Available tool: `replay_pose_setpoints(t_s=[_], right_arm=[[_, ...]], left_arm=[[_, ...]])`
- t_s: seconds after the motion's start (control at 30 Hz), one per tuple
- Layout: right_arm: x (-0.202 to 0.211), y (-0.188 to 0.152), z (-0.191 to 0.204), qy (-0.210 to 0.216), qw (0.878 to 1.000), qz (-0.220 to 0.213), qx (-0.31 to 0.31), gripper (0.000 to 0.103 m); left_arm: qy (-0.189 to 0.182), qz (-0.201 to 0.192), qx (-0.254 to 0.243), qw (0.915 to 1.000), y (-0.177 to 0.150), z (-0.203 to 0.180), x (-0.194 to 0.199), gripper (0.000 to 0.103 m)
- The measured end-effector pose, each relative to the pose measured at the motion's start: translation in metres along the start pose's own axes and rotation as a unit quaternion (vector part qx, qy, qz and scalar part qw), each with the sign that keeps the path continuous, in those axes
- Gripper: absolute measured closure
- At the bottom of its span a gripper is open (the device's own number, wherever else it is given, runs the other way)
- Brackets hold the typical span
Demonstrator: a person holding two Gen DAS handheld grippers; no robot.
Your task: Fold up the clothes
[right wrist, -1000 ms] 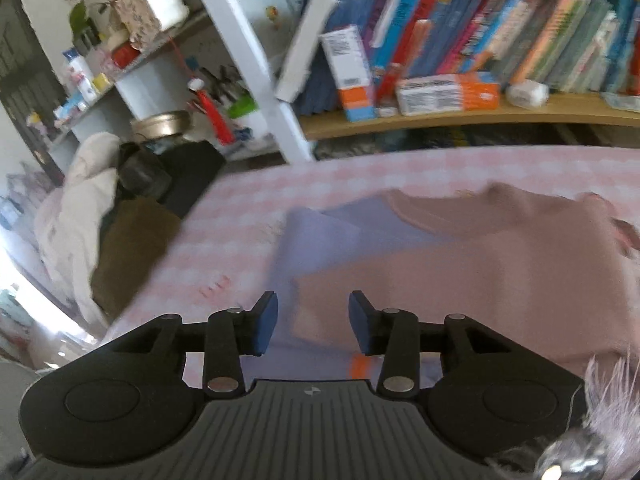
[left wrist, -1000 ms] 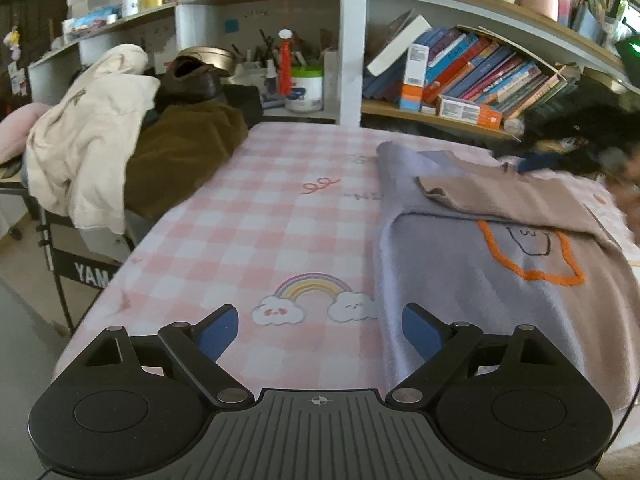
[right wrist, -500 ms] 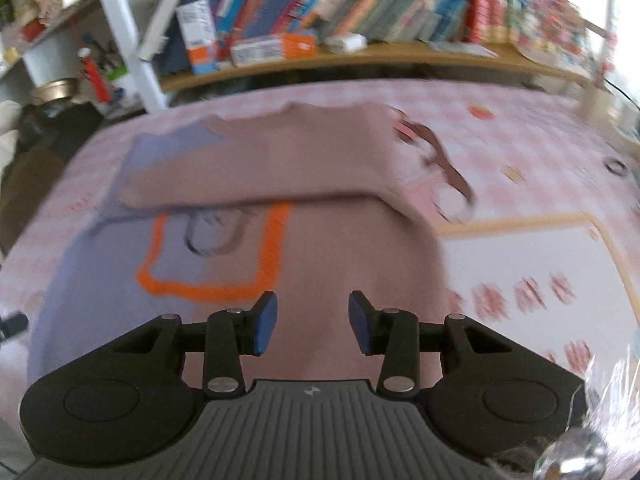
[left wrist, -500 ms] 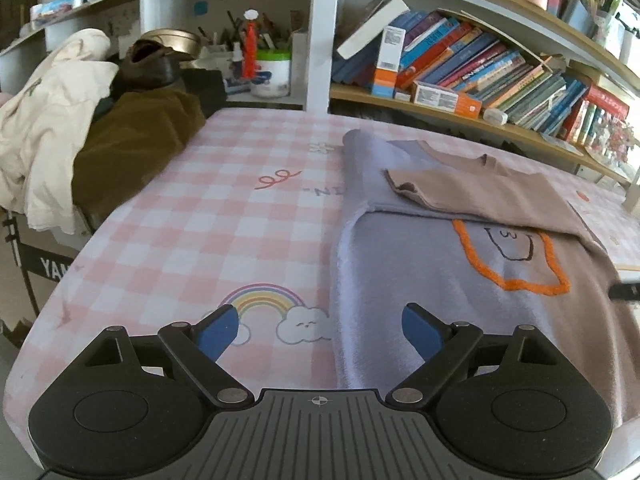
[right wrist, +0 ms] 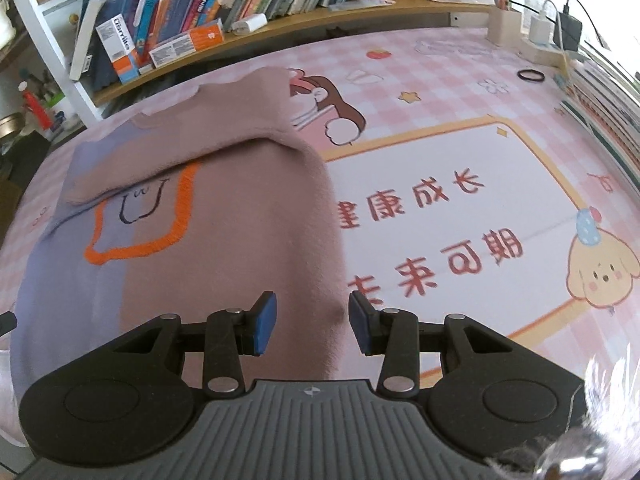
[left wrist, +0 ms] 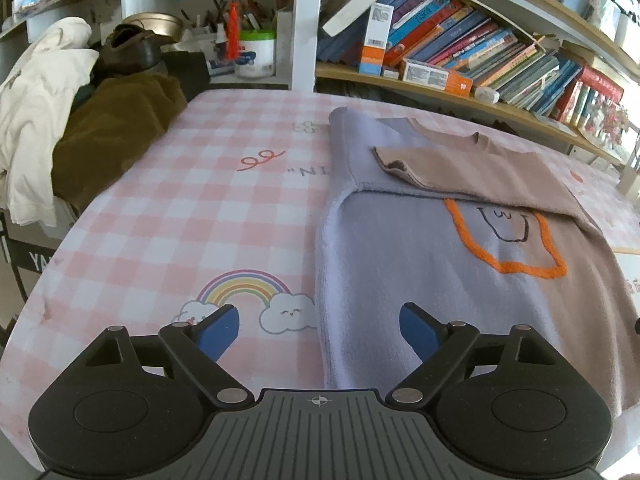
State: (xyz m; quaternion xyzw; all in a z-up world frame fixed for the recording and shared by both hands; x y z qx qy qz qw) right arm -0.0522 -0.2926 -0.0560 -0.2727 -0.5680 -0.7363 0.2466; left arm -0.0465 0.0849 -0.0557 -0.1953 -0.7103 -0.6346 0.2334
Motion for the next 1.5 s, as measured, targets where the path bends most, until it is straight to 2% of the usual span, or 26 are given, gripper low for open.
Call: replay_pose_setpoints(t_s=[0.13, 0.23, 0.3, 0.5, 0.6, 0.63, 0.67, 0.7, 0.77, 0.9, 1.13, 1.23, 1.3, 1.4, 1.5], right_arm=[[0.008, -0.009, -0.006, 0.013, 1.0, 0.011, -0.004, 0.065], [0.012, -0.017, -0.009, 0.021, 0.999, 0.023, -0.012, 0.065], [0.012, -0.021, -0.01, 0.025, 0.999, 0.029, -0.015, 0.065], [0.012, -0.022, -0.013, 0.025, 0.999, 0.024, -0.017, 0.067], [0.01, -0.022, -0.014, 0.021, 0.999, 0.021, -0.015, 0.073], [0.01, -0.022, -0.013, 0.024, 0.999, 0.022, -0.012, 0.076], [0.009, -0.022, -0.012, 0.026, 0.999, 0.023, -0.008, 0.085], [0.008, -0.022, -0.01, 0.027, 0.999, 0.024, -0.002, 0.087], [0.007, -0.022, -0.006, 0.029, 0.999, 0.023, 0.011, 0.09], [0.01, -0.021, -0.001, 0.04, 0.999, 0.017, 0.018, 0.091], [0.015, -0.017, 0.013, 0.091, 0.996, 0.002, 0.018, 0.09], [0.014, -0.016, 0.02, 0.108, 0.994, 0.003, 0.023, 0.083], [0.012, -0.018, 0.024, 0.112, 0.993, 0.012, 0.027, 0.072], [0.005, -0.026, 0.025, 0.114, 0.992, 0.038, 0.026, 0.066], [0.005, -0.027, 0.025, 0.123, 0.992, 0.039, 0.013, 0.061]], left_arm=[[-0.008, 0.003, 0.005, 0.9999, -0.001, 0.001, 0.006, 0.028], [-0.01, 0.021, 0.012, 0.9997, -0.007, 0.004, 0.008, 0.033], [-0.009, 0.035, 0.02, 0.9991, -0.01, 0.006, 0.009, 0.039], [-0.006, 0.056, 0.036, 0.9978, -0.019, 0.01, 0.007, 0.054], [-0.005, 0.067, 0.046, 0.9967, -0.024, 0.012, 0.004, 0.065], [-0.005, 0.067, 0.049, 0.9965, -0.025, 0.012, 0.004, 0.07], [-0.007, 0.066, 0.05, 0.9966, -0.025, 0.012, 0.004, 0.077], [-0.011, 0.064, 0.049, 0.9967, -0.025, 0.011, 0.004, 0.08], [-0.02, 0.06, 0.044, 0.9971, -0.023, 0.006, 0.005, 0.097], [-0.039, 0.051, 0.033, 0.9974, -0.02, -0.004, 0.007, 0.098], [-0.067, 0.04, 0.018, 0.9968, -0.015, -0.018, 0.009, 0.096], [-0.06, 0.053, 0.028, 0.9964, -0.019, -0.013, 0.008, 0.094], [-0.063, 0.058, 0.03, 0.9959, -0.022, -0.012, 0.008, 0.091], [-0.067, 0.065, 0.031, 0.9951, -0.025, -0.012, 0.008, 0.09], [-0.07, 0.072, 0.037, 0.9942, -0.028, -0.01, 0.009, 0.089]])
Point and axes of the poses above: each gripper's, at about its wrist camera, not at the fingertips, and x roughly against the way its jaws point, z to its left, y to its top, the point moved 6 cm from there along -x, roughly the way its jaws point, and after that the axes turned 11 degrees about -z, right-handed, at the moved point
